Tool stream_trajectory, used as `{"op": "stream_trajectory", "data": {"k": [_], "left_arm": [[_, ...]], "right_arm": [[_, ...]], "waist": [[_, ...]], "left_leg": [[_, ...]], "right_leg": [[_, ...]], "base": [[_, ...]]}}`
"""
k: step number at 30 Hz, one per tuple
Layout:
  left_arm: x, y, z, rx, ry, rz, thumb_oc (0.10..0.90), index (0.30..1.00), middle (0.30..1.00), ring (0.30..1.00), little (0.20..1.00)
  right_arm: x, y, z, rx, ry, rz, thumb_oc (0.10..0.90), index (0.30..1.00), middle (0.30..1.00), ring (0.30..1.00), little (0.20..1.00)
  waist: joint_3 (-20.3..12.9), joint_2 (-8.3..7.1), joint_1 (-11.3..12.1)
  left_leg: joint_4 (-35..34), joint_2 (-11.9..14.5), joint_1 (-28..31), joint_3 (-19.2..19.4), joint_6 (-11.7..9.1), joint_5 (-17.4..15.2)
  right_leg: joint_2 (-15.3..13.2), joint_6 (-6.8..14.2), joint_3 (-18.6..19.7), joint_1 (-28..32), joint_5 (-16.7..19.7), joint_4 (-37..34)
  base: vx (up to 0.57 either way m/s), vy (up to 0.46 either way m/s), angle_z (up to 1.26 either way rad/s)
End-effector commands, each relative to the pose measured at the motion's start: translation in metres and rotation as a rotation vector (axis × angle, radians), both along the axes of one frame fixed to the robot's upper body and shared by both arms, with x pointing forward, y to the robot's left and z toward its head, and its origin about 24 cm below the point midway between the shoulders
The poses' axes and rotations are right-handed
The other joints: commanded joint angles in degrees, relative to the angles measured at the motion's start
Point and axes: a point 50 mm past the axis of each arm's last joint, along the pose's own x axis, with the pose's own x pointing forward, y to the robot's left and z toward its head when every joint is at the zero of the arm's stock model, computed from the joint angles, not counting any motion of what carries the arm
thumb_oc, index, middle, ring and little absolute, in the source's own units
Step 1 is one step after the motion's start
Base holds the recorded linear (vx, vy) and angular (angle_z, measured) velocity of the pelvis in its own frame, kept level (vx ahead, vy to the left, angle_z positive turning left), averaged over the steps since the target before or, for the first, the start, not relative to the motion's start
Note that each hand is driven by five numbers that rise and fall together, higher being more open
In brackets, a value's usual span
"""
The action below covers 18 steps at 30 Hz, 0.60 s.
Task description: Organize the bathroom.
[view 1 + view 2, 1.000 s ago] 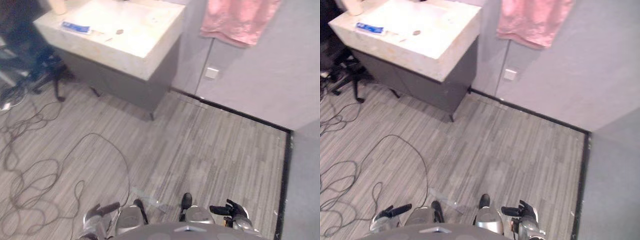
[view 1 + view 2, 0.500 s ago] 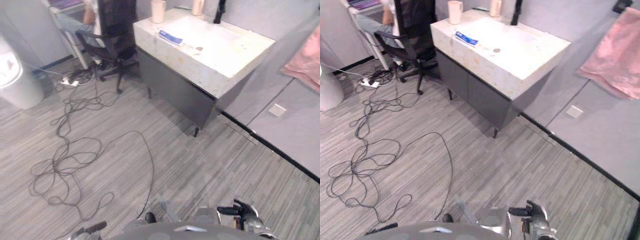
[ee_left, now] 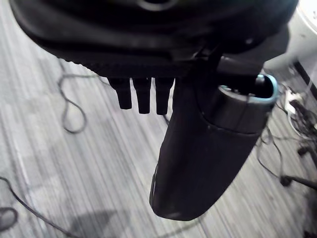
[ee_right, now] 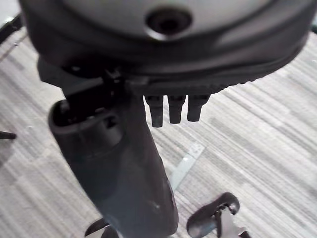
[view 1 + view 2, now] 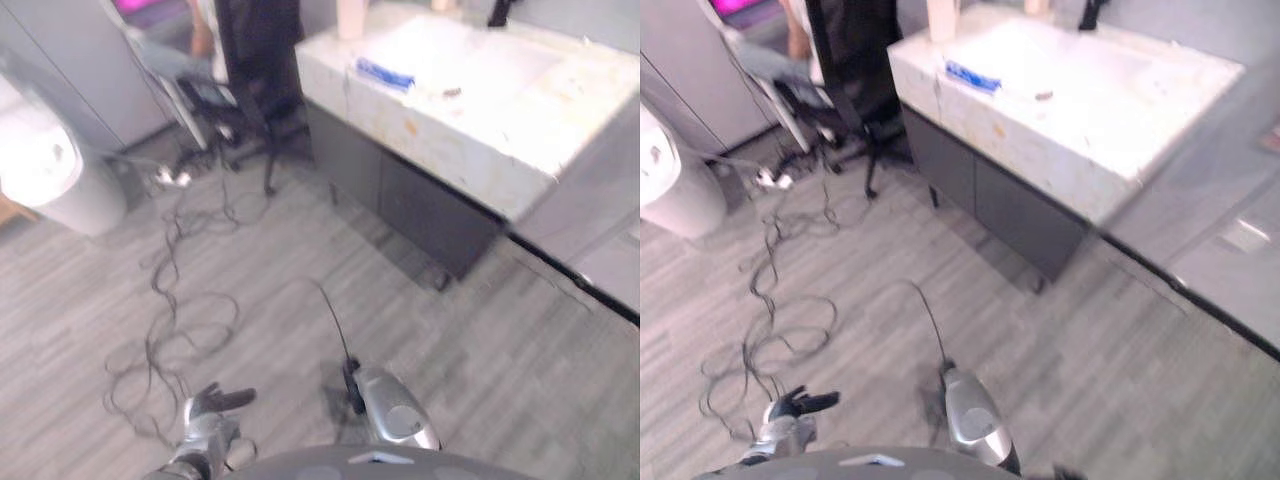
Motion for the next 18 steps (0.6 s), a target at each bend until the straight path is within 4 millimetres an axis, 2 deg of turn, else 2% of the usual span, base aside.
{"op": "stream_trajectory", "data": {"k": [1, 2, 3, 4, 5, 6, 7, 9, 10, 11, 12, 13, 15, 16, 17, 18], "left_arm": [[0.05, 0.034, 0.033, 0.138, -0.201, -0.021, 0.8, 0.9, 0.9, 0.9, 0.9], [0.056, 0.031, 0.035, 0.132, -0.203, -0.005, 0.8, 0.9, 0.9, 0.9, 0.9], [0.059, 0.03, 0.036, 0.128, -0.197, 0.005, 0.8, 0.9, 0.9, 0.9, 0.9], [0.06, 0.029, 0.036, 0.127, -0.19, 0.009, 0.8, 0.9, 0.9, 0.9, 0.9], [0.055, 0.033, 0.034, 0.135, -0.173, 0.041, 0.8, 0.9, 0.9, 0.9, 0.9], [0.049, 0.037, 0.032, 0.143, -0.153, 0.048, 0.8, 0.9, 0.9, 0.9, 0.9], [0.047, 0.038, 0.031, 0.144, -0.143, 0.048, 0.8, 0.9, 0.9, 0.9, 0.9], [0.03, 0.045, 0.025, 0.165, -0.098, 0.062, 0.8, 0.9, 0.9, 0.9, 0.9], [0.016, 0.052, 0.021, 0.182, -0.057, 0.079, 0.8, 0.9, 0.9, 0.9, 0.9], [0.014, 0.052, 0.02, 0.183, -0.053, 0.084, 0.8, 0.9, 0.9, 0.9, 0.9], [-0.006, 0.059, 0.014, 0.184, 0.0, 0.112, 0.8, 0.9, 0.9, 0.9, 0.9], [-0.007, 0.059, 0.014, 0.184, 0.004, 0.108, 0.8, 0.9, 0.9, 0.9, 0.9], [-0.011, 0.06, 0.012, 0.171, 0.024, 0.068, 0.8, 0.9, 0.9, 0.9, 0.9], [-0.009, 0.058, 0.012, 0.178, 0.026, 0.012, 0.8, 0.9, 0.9, 0.9, 0.9], [-0.008, 0.057, 0.012, 0.191, 0.028, -0.018, 0.8, 0.9, 0.9, 0.9, 0.9], [-0.008, 0.057, 0.012, 0.205, 0.038, -0.054, 0.8, 0.9, 0.9, 0.9, 0.9]], "right_arm": [[0.043, -0.006, 0.007, -0.071, -0.148, 0.131, 0.8, 0.9, 0.9, 0.9, 0.9], [0.046, -0.007, 0.009, -0.075, -0.167, 0.11, 0.8, 0.9, 0.9, 0.9, 0.9], [0.05, -0.009, 0.01, -0.082, -0.192, 0.084, 0.8, 0.9, 0.9, 0.9, 0.9], [0.053, -0.01, 0.011, -0.09, -0.212, 0.067, 0.8, 0.9, 0.9, 0.9, 0.9], [0.065, -0.013, 0.014, -0.092, -0.227, 0.101, 0.8, 0.9, 0.9, 0.9, 0.9], [0.07, -0.012, 0.015, -0.093, -0.232, 0.116, 0.8, 0.9, 0.9, 0.9, 0.9], [0.072, -0.012, 0.015, -0.095, -0.238, 0.104, 0.8, 0.9, 0.9, 0.9, 0.9], [0.079, -0.008, 0.015, -0.093, -0.25, 0.1, 0.8, 0.9, 0.9, 0.9, 0.9], [0.084, -0.006, 0.016, -0.092, -0.25, 0.104, 0.8, 0.9, 0.9, 0.9, 0.9], [0.084, -0.006, 0.016, -0.092, -0.249, 0.109, 0.8, 0.9, 0.9, 0.9, 0.9], [0.084, -0.004, 0.015, -0.093, -0.234, 0.121, 0.8, 0.9, 0.9, 0.9, 0.9], [0.083, -0.004, 0.014, -0.093, -0.231, 0.121, 0.8, 0.9, 0.9, 0.9, 0.9], [0.081, -0.004, 0.014, -0.1, -0.228, 0.092, 0.8, 0.9, 0.9, 0.9, 0.9], [0.08, -0.005, 0.014, -0.092, -0.247, 0.025, 0.8, 0.9, 0.9, 0.9, 0.9], [0.076, -0.007, 0.014, -0.09, -0.263, 0.02, 0.8, 0.9, 0.9, 0.9, 0.9], [0.074, -0.008, 0.014, -0.091, -0.271, 0.042, 0.8, 0.9, 0.9, 0.9, 0.9]], "waist": [[-0.68, -3.58, -0.87], [-0.54, -4.62, -0.33], [-0.28, -5.62, 0.45], [-0.22, -6.14, 0.84], [0.36, -7.81, 2.76], [0.16, -8.09, 3.66], [0.07, -8.08, 3.93], [-0.1, -7.51, 5.67], [-0.72, -7.11, 6.82], [-0.69, -7.08, 6.99], [-1.32, -6.09, 8.06], [-1.38, -6.01, 8.12], [-1.67, -5.11, 7.86], [-1.45, -4.54, 7.2], [-0.71, -3.55, 6.26], [-0.09, -3.12, 5.79]], "left_leg": [[14.42, -2.55, -11.07, 0.85, -3.39, 21.66], [19.51, -2.14, -15.47, 1.9, -2.87, 20.6], [21.44, -1.08, -19.49, 2.44, -1.77, 18.46], [21.28, -0.5, -20.96, 2.55, -1.12, 17.53], [17.17, 2.86, -23.08, 3.05, 2.24, 12.9], [11.36, 4.37, -22.53, 1.9, 2.95, 12.42], [9.26, 4.84, -22.33, 1.37, 3.07, 12.39], [-1.15, 7.9, -20.96, -5.01, 1.41, 14.64], [-6.15, 10.9, -21.25, -9.18, 0.45, 17.21], [-6.62, 11.22, -21.23, -9.53, 0.36, 17.53], [-8.86, 13.46, -21.61, -10.99, -0.12, 18.73], [-9.07, 13.45, -21.22, -10.51, -0.07, 18.49], [-8.05, 12.78, -20.83, -8.7, -0.14, 16.71], [-8.13, 11.71, -20.14, -6.73, 0.65, 15.69], [-8.78, 10.77, -18.2, -4.32, 1.95, 13.75], [-9.07, 10.18, -16.88, -2.88, 2.5, 12.76]], "right_leg": [[1.39, 3.57, 4.84, 4.24, 2.76, -6.66], [0.85, 3.09, 5.48, 5.83, 1.91, -6.75], [0.29, 2.89, 6.13, 7.39, 1.22, -6.6], [-0.03, 2.86, 6.44, 8.01, 0.97, -6.55], [-0.79, 2.82, 7.77, 10.37, 0.3, -6.77], [-0.89, 2.9, 8.59, 10.78, -0.53, -6.47], [-0.83, 2.95, 8.87, 10.84, -0.85, -6.33], [-0.13, 3.78, 11.43, 11.57, -2.91, -5.74], [0.18, 4.49, 13.17, 11.54, -4.46, -5.51], [0.2, 4.56, 13.38, 11.65, -4.82, -5.36], [-0.59, 5.99, 14.24, 12.33, -8.37, -3.14], [-0.86, 6.23, 14.12, 12.46, -8.61, -2.88], [-2.87, 7.35, 12.72, 10.22, -9.85, 2.28], [-4.43, 8.81, 11.95, 6.84, -7.5, 8.19], [-5.19, 10.02, 11.16, -0.52, -1.94, 19.73], [-5.6, 10.05, 10.86, -3.72, 0.14, 24.94]], "base": [[0.33, 0.025, -0.09], [0.33, 0.034, -0.34], [0.31, 0.051, -0.35], [0.41, 0.134, -0.67], [0.45, 0.209, -0.69], [0.42, 0.222, -0.93], [0.37, 0.237, -1.08], [0.38, 0.278, -1.23], [0.3, 0.247, -1.17], [0.51, 0.481, -1.67], [0.38, 0.373, -1.44], [0.45, 0.497, -1.36], [0.22, 0.391, -1.12], [0.19, 0.53, -1.1], [0.15, 0.519, -0.68], [0.13, 0.421, -0.52]]}}
